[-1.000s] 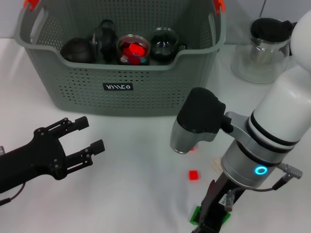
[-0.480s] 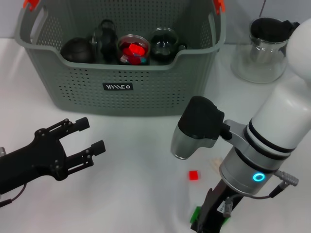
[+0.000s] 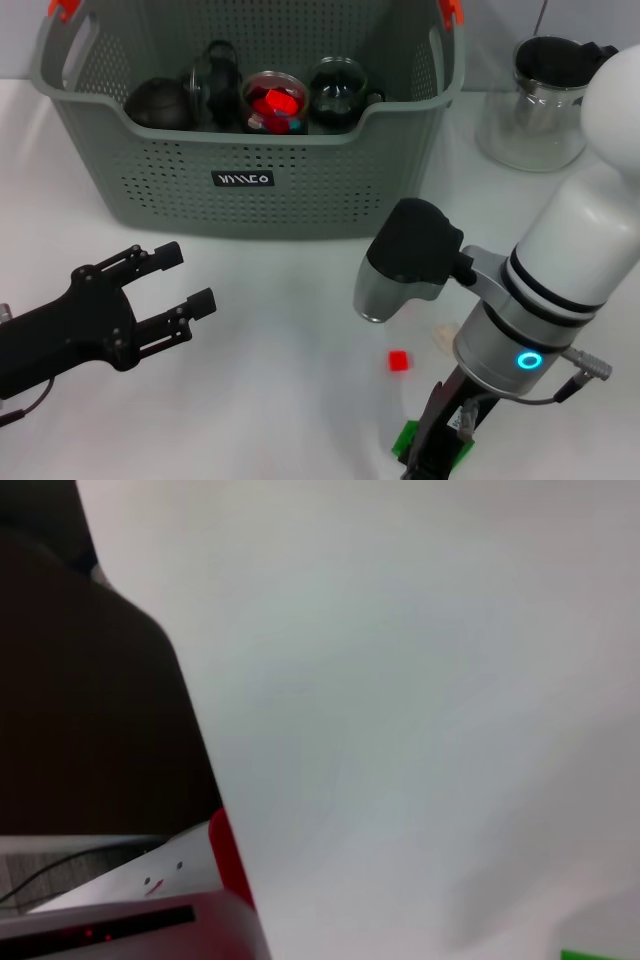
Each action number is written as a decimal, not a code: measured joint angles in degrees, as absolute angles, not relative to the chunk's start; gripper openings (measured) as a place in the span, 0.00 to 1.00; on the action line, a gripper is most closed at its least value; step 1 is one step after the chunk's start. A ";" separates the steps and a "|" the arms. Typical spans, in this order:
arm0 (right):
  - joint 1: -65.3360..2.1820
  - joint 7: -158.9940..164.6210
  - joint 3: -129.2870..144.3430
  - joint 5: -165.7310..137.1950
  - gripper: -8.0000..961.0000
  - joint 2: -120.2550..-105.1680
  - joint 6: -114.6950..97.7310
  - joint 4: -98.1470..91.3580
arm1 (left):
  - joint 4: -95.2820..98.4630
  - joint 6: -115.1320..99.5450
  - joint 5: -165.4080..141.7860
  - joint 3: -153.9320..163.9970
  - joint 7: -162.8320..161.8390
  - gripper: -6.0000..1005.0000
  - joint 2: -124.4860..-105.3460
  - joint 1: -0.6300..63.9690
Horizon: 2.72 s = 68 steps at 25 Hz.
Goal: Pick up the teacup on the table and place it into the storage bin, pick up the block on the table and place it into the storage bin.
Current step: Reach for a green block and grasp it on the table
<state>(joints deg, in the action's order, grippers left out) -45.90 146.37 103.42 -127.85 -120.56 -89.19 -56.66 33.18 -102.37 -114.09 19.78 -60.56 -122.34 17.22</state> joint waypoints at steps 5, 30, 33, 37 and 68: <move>-45.89 147.55 102.66 -129.05 0.51 -120.33 -88.96 -56.97 | 33.13 -102.37 -114.08 19.77 -60.55 0.75 -122.34 17.22; -42.00 146.74 95.23 -137.20 0.51 -120.33 -91.83 -67.48 | 33.13 -102.31 -114.17 19.77 -60.59 0.75 -122.34 17.41; -41.73 144.47 95.38 -137.32 0.51 -120.38 -91.20 -66.63 | 33.13 -102.31 -114.17 19.77 -60.59 0.75 -122.30 17.55; -41.21 143.48 95.86 -137.47 0.51 -120.35 -90.46 -66.29 | 33.14 -102.29 -114.17 19.77 -60.58 0.75 -122.28 17.58; -44.73 169.25 104.52 -142.72 0.52 -121.00 -88.89 -67.82 | 32.51 -99.39 -114.17 19.78 -59.82 0.75 -122.09 17.34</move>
<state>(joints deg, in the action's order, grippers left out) -44.73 169.25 104.52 -142.72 -121.00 -88.89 -67.82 32.51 -99.39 -114.17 19.78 -59.81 -122.09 17.34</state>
